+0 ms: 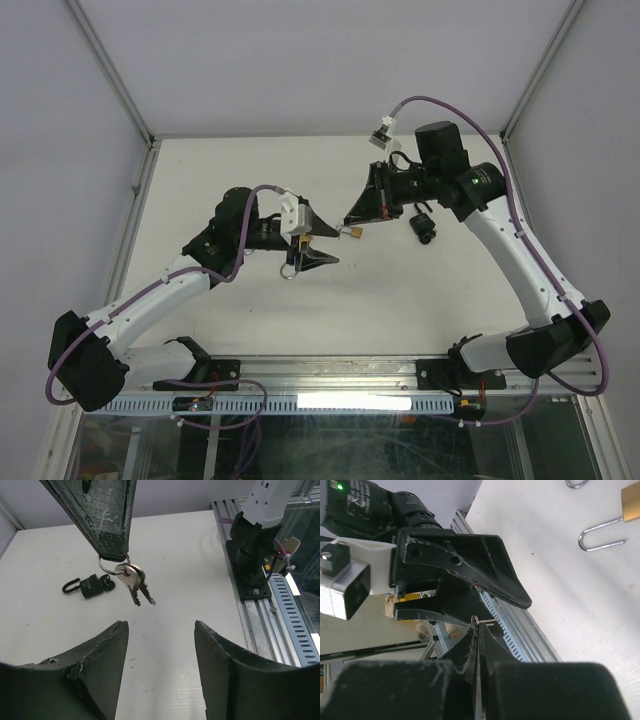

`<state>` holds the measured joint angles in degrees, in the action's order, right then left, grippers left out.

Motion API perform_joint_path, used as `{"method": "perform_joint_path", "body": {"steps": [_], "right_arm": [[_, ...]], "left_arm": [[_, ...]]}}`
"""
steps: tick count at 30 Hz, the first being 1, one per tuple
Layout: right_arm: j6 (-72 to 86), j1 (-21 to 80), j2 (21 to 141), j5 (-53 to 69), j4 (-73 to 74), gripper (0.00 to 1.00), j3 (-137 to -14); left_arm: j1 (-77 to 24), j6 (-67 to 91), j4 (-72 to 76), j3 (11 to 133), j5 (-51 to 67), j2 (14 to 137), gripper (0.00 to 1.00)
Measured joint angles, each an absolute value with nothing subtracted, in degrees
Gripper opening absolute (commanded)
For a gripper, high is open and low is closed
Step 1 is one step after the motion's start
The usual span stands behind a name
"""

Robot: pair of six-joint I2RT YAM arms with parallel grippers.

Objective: Unlock with the key

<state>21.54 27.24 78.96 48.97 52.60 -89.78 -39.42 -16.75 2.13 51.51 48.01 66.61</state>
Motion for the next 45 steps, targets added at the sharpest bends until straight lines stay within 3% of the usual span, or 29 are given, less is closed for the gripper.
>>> {"method": "perform_joint_path", "body": {"steps": [28, 38, 41, 43, 45], "right_arm": [[25.43, 27.27, 78.37, 50.02, 47.48, 0.0, -89.76], [25.43, 27.27, 77.54, 50.0, 46.94, 0.0, -88.9], [25.45, 27.27, 77.06, 49.98, 46.85, 0.0, -88.75], [25.45, 27.27, 76.9, 49.95, 46.61, 0.0, -88.75], [25.47, 27.27, 76.84, 49.95, 46.48, 0.0, -88.75]], "left_arm": [[-39.44, -14.37, 8.91, 51.48, 39.18, 66.5, 0.22], [-39.77, -12.8, 10.61, 51.48, 38.11, 64.42, 0.3], [-40.18, -12.91, 10.76, 51.48, 38.81, 64.1, 0.38], [-40.47, -13.37, 10.44, 51.48, 39.53, 64.1, 0.38], [-40.6, -14.11, 9.82, 51.48, 39.99, 64.1, 0.3]]}}
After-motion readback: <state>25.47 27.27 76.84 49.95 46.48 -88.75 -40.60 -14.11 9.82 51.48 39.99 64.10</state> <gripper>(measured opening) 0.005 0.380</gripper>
